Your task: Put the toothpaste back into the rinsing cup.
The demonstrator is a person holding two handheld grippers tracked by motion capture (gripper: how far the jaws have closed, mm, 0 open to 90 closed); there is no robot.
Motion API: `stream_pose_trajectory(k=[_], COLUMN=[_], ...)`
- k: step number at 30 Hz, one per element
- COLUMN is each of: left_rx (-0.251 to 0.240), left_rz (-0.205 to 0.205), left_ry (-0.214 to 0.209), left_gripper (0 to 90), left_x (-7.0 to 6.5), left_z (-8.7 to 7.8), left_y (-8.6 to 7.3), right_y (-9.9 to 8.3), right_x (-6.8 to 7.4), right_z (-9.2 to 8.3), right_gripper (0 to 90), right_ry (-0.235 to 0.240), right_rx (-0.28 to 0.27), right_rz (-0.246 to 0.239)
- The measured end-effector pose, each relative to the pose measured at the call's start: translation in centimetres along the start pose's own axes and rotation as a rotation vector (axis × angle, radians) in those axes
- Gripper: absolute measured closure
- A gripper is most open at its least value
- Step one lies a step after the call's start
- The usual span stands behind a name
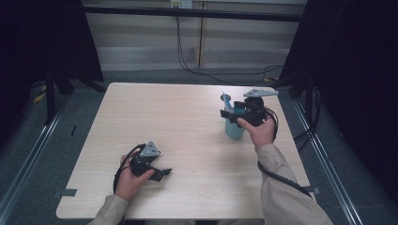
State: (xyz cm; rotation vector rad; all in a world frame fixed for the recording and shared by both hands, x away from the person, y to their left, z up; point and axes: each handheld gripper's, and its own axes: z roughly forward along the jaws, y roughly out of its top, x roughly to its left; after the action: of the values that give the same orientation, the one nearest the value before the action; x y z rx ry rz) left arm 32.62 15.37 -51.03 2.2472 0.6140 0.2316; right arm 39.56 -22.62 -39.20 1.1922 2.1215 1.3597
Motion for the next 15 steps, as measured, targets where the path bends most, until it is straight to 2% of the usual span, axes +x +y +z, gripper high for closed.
stream_pose_trajectory(k=[6, 10, 15], left_rx=[0.009, 0.009, 0.010], left_rz=[0.009, 0.009, 0.007], left_ry=[-0.003, -0.003, -0.003], left_gripper=[15.4, 15.5, 15.5], left_x=[0.1, 0.0, 0.0], left_z=[-0.1, 0.0, -0.1], left_y=[0.0, 0.0, 0.0], right_y=[-0.4, -0.8, -1.4], right_x=[0.6, 0.8, 0.7], right_z=[-0.9, -1.3, -2.1], right_gripper=[21.0, 20.4, 19.8], right_ry=[0.026, 0.025, 0.034], right_rx=[0.002, 0.020, 0.021], right_rz=[-0.001, -0.013, -0.006])
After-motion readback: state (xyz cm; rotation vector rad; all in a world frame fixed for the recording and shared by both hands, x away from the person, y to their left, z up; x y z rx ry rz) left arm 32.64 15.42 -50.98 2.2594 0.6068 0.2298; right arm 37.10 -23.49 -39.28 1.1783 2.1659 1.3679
